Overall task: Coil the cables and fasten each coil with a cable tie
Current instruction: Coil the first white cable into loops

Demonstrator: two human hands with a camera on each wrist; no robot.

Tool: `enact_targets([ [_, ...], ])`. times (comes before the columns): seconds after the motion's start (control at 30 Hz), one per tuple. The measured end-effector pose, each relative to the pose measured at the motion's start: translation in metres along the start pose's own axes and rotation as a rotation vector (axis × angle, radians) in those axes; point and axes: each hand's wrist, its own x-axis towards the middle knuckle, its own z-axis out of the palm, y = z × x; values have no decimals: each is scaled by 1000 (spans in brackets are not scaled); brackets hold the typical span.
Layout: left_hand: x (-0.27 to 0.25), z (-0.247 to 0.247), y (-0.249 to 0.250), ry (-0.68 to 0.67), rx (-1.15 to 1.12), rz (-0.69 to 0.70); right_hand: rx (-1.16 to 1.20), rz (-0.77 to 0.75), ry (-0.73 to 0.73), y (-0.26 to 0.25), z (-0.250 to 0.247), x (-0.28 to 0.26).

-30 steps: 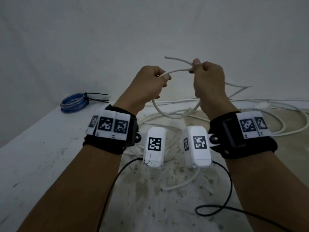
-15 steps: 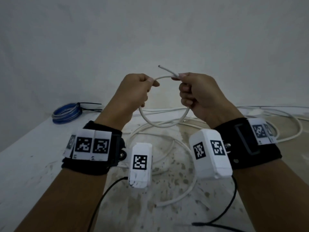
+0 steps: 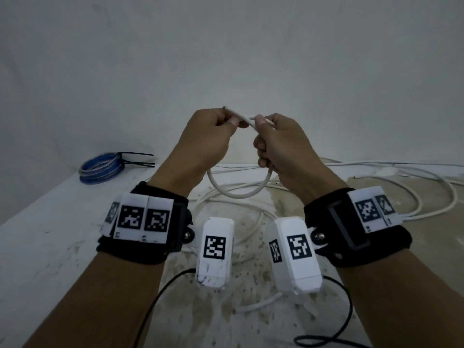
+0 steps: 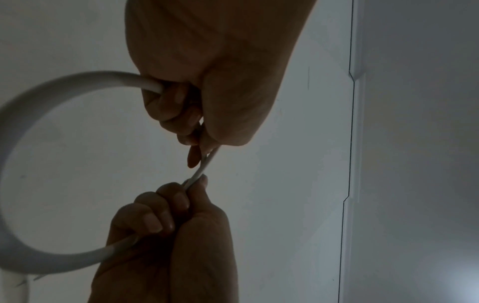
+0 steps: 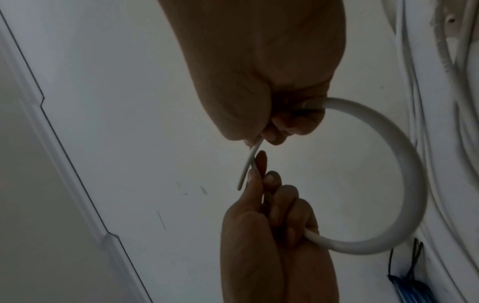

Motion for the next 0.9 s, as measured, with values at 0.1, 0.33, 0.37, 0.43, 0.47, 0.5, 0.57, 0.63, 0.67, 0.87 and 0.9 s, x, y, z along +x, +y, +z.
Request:
enact_targets([
  [0.1, -3, 2, 3, -23, -44, 13, -46, -36, 23, 0, 2, 0],
  [0.33, -1, 3, -2, 150, -150, -25, 59, 0, -30, -9, -1, -4],
  [0.37, -2, 4, -1, 147, -157, -32, 97, 12, -32, -11, -1, -5],
  [0.43, -3, 5, -1, 165, -170, -38, 165, 35, -36, -14, -2, -4],
  [0.47, -3, 6, -1, 191, -180, -40, 190, 46, -39, -15, -4, -4],
  [0.5, -3, 6, -1, 219, -186, -39, 205, 58, -44, -15, -6, -3],
  [0.57, -2, 7, -2, 264, -175, -29, 209, 84, -70, -15, -9, -3],
  [0.63, -1, 7, -4, 295, -148, -16, 190, 98, -108, -15, -11, -3],
  [0.67, -1, 7, -5, 304, -135, -12, 169, 104, -126, -14, -12, -4],
  [0.87, 0, 2, -8, 349, 35, 26, -214, 129, -197, -16, -20, -3],
  [0.9, 0, 2, -8, 356, 48, 30, -310, 84, -161, -15, -22, -2],
])
